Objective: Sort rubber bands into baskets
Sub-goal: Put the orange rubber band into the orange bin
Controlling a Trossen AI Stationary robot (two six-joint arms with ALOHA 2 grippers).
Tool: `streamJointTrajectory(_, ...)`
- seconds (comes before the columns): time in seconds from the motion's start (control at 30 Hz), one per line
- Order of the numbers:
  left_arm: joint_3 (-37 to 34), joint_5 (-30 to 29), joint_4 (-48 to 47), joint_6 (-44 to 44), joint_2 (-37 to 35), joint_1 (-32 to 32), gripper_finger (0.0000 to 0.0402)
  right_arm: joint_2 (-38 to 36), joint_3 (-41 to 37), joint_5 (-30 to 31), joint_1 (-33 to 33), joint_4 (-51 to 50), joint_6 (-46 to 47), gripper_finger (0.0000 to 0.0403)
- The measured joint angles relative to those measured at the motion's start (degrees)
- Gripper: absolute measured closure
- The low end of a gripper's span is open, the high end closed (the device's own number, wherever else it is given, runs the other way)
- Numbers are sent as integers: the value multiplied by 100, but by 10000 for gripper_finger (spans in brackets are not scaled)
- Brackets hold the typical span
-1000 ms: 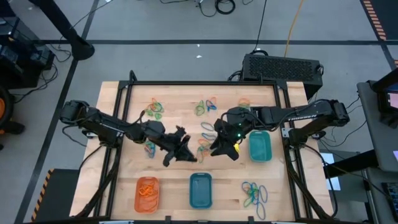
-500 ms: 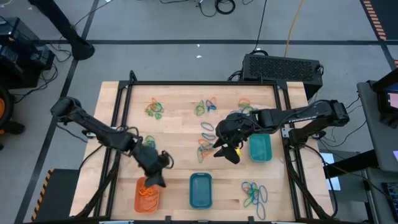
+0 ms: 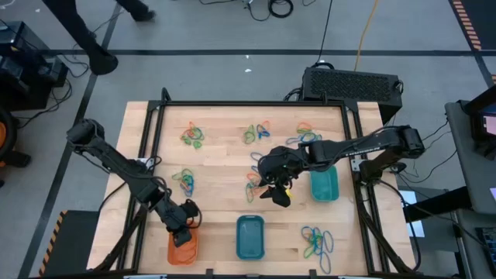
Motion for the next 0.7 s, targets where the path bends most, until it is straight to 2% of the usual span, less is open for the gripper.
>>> streamJointTrajectory(0.2, 1, 2, -497, -274, 201, -57, 398, 63, 0, -1, -29, 378, 8, 193)
streamJointTrajectory(0.27, 1, 2, -408, -267, 264, -59, 388, 63, 0, -3, -27, 462, 14, 193)
streamJointTrajectory(0.57, 1, 31, -569, -75, 259, -59, 306, 63, 0, -3, -27, 471, 167, 193)
streamJointTrajectory(0.7, 1, 397, -679, 237, 257, -46, 276, 63, 0, -4, -27, 471, 191, 193)
